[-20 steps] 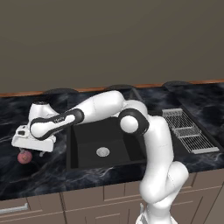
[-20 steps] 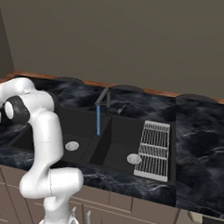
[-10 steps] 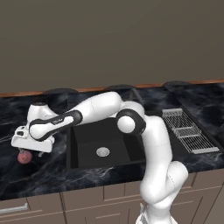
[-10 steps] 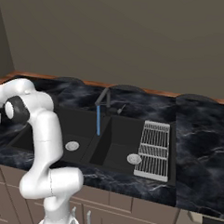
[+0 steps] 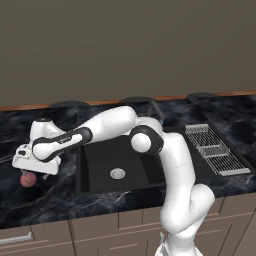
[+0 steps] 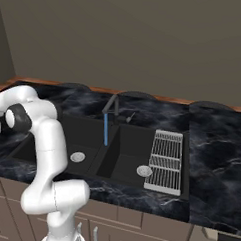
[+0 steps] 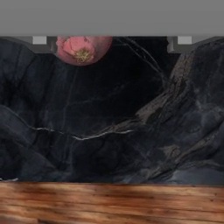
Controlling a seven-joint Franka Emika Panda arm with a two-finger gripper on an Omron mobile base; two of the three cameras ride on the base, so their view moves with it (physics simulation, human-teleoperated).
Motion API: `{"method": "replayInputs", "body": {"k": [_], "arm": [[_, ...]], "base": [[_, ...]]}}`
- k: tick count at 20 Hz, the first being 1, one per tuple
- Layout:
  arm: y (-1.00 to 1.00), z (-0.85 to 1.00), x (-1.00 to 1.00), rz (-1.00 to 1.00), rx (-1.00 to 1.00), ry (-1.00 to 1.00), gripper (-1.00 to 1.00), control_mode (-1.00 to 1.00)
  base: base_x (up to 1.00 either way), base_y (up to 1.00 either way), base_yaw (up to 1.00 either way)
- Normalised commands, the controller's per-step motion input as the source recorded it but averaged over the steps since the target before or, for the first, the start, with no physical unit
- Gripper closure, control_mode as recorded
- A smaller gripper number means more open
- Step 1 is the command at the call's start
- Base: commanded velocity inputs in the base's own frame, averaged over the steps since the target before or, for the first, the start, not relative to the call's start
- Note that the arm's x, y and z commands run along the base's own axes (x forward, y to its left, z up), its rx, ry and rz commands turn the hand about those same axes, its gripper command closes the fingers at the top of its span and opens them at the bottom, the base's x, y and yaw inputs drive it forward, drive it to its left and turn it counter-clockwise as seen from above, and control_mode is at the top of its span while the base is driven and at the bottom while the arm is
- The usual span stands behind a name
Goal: Turn on the sink faucet. Then move the onion from the counter to the sink. Turn off the sink. Move the vegetable from the sink to the pot next to the stove. Finally move the pot to the rear right burner.
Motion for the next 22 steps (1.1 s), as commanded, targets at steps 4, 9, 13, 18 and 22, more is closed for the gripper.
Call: {"method": "replayInputs", "body": {"k": [4,9,13,18,22], "arm": [[0.07,-0.01,0.1,-0.03,0.0,0.0,-1.0,-1.0],[0.1,-0.01,0.12,-0.03,0.0,0.0,-1.0,-1.0],[0.08,-0.02,0.08,-0.03,0.0,0.0,-1.0,-1.0],[0.08,-0.05,0.04,-0.03,0.0,0.0,-1.0,-1.0],[0.08,-0.08,0.01,-0.02,0.0,0.0,-1.0,-1.0]], "base": [[0.0,0.0,0.0],[0.0,0.0,0.0],[0.0,0.0,0.0],[0.0,0.0,0.0],[0.0,0.0,0.0]]}}
